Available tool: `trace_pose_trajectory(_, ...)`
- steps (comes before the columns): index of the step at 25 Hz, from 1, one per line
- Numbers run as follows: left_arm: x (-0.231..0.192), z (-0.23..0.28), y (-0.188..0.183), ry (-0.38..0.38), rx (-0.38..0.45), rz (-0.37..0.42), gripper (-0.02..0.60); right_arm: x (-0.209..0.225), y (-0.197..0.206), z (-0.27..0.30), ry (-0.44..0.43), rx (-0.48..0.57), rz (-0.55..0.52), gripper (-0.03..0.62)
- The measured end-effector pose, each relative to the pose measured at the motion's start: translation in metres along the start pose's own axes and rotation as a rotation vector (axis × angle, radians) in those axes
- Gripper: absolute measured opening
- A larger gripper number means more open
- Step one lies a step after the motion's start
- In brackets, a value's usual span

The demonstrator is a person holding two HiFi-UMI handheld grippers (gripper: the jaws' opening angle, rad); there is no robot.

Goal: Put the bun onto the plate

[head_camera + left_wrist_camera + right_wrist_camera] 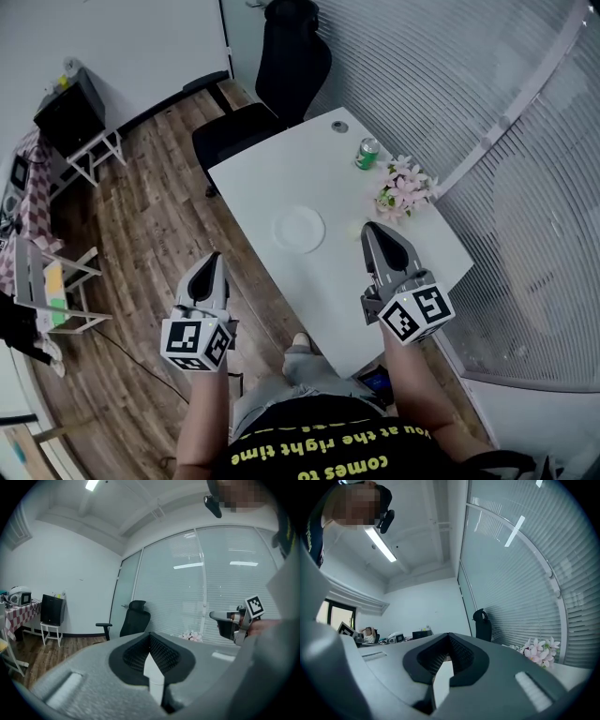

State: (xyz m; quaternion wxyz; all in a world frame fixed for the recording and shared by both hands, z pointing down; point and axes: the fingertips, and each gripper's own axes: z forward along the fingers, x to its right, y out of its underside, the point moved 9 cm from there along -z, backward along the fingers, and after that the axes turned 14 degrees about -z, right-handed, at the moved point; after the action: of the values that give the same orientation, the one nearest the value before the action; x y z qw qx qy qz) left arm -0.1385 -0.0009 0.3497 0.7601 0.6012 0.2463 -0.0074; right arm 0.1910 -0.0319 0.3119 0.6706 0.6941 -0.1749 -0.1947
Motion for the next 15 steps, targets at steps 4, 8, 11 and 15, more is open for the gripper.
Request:
trace_pose_trajectory(4,0.006,0.011,0.001,0.005,-0.013,0.008,0.0,0.011,0.004,0.001,0.004,-0.002,0.011,0.006)
trace_pose_trajectory(8,0.008,0.02,0.003,0.004,-0.025,0.011,0.0,0.018,0.008,0.004,0.003,-0.012,0.022,0.006)
trace_pose_trajectory(11,0.009,0.026,0.005,0.007,-0.032,0.014,0.0,0.021,0.012,0.005,0.006,-0.014,0.032,0.006)
trace_pose_trajectory(15,0.006,0.03,0.007,0.012,-0.043,0.008,0.0,0.02,0.017,0.006,0.011,-0.02,0.038,0.006)
